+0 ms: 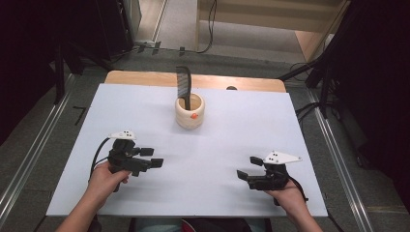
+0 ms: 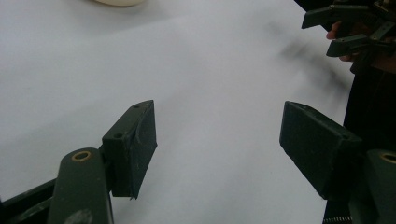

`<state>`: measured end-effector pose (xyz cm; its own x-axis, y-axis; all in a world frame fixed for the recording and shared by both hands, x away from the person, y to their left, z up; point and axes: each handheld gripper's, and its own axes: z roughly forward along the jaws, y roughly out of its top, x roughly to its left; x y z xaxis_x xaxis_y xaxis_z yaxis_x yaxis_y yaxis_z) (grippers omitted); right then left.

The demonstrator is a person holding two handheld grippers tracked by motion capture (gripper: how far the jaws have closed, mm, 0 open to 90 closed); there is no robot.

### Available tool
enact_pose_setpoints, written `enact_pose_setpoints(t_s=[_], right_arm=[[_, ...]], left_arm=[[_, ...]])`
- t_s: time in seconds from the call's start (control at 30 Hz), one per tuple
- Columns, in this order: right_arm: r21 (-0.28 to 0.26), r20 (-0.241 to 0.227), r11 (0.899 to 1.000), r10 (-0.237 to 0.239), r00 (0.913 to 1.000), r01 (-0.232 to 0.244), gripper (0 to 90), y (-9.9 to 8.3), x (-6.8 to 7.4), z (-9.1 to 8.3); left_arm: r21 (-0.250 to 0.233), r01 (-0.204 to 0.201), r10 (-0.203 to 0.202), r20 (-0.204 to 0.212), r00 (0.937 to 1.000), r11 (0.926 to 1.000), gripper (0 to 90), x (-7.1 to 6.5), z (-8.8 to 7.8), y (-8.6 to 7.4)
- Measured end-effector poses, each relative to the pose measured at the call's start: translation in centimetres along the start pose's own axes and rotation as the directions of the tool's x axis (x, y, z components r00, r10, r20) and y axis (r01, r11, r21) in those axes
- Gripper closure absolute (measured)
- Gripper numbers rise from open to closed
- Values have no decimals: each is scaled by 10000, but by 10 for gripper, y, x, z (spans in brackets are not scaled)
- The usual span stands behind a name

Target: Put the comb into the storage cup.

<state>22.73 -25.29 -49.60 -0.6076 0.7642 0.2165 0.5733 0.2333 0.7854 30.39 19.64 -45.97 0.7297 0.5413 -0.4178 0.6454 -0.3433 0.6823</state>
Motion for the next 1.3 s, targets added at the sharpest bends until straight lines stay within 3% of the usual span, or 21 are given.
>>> enact_pose_setpoints(t_s=[0.5,1.3], right_arm=[[60,-110,9999,-82,9999,82,197,1,0,1],[93,-189,9999,-109,9998,110,197,1,1,2]], left_arm=[[146,193,-188,-381,9991,9997,281,6,-9,-10],[348,150,-137,-382,9992,9993,281,8,-5,-11]])
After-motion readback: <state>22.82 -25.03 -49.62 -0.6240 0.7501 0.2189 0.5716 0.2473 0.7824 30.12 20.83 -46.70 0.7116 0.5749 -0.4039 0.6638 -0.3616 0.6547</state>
